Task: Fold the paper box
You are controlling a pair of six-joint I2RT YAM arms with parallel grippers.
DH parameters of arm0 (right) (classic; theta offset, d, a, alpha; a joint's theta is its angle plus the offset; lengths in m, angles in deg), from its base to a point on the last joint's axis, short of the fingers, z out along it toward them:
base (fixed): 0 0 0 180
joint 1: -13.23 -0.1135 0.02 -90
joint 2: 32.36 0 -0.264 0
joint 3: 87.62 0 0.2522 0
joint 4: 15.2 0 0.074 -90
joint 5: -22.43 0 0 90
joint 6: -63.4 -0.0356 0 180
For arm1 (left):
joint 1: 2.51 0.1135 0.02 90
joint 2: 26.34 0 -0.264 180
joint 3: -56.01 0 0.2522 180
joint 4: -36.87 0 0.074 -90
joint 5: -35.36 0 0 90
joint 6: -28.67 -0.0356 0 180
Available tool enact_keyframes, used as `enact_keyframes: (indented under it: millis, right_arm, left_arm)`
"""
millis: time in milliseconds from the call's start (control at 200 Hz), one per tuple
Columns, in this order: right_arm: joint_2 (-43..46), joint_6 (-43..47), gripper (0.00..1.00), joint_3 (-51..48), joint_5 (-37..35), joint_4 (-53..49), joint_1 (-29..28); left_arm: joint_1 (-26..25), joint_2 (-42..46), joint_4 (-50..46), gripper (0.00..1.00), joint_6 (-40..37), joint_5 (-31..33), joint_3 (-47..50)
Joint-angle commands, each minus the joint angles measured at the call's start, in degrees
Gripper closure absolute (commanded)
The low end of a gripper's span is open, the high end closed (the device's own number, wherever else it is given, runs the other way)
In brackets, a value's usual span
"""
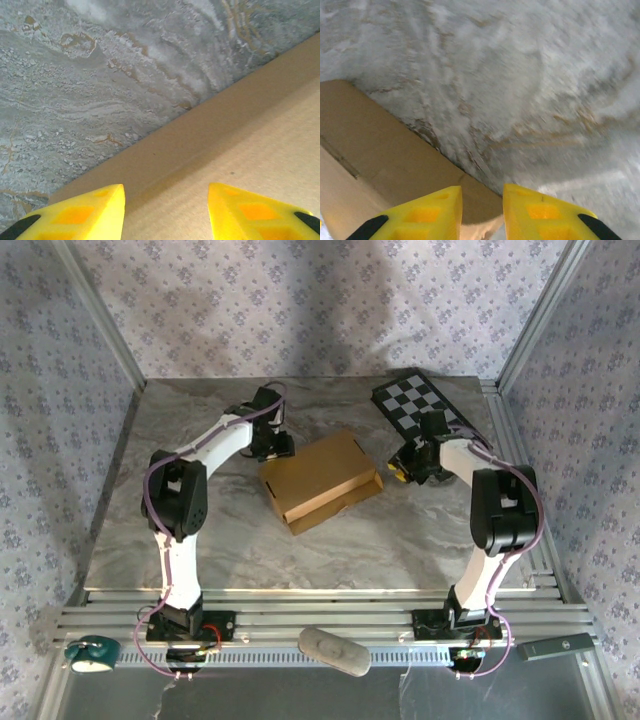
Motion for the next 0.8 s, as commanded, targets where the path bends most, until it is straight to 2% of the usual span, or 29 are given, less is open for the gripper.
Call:
enact_keyframes:
  millis: [0,95,205,270,345,430,530,665,795]
  right_arm:
    - [2.7,-11.2,0.73,0.0,-0.5,-8.7,0.6]
    - [5.9,-11.4,0.74,-2.1,-1.8,-3.3,-0.3]
    - [5.7,-3.6,0.76,0.3,-3.7,-6.6,-0.5]
    - [6.6,-2.4,0.76,-1.1,-4.3,-7.8,0.0]
    - [8.8,-6.6,0.76,-5.5,-2.1,-7.2,1.6]
    - [12.4,-17.2,0.75,-11.2,0.4,-2.7,2.7]
    - [16.3,-25.5,0.72,-12.7,-3.8,-0.3,0.8]
    - [16.1,-28.1,0.72,-9.4,-7.5,-3.3,-0.1]
    - [13.5,-28.3,0.72,-7.7,-5.7,-4.0,0.8]
  left_arm:
    - [0.2,2.8,-1.7,0.52,-0.3,0.9,-3.6]
    - [1.2,0.5,-2.9,0.53,-2.7,-0.1,-5.4]
    - [1.8,-3.0,-5.7,0.54,-5.9,-0.5,-9.2]
    - [1.9,-4.1,-5.9,0.54,-7.1,-0.2,-10.6]
    - [2.1,-5.2,-5.7,0.54,-7.8,0.2,-11.1]
    - [2.8,-6.5,-5.8,0.54,-7.3,-0.1,-11.4]
    - [3.8,-8.0,-6.1,0.55,-6.3,-1.3,-10.9]
    - [3.9,-7.4,-6.2,0.55,-5.0,-2.4,-8.9]
    - [4.1,-4.2,-4.7,0.56,-2.2,-3.2,-3.6]
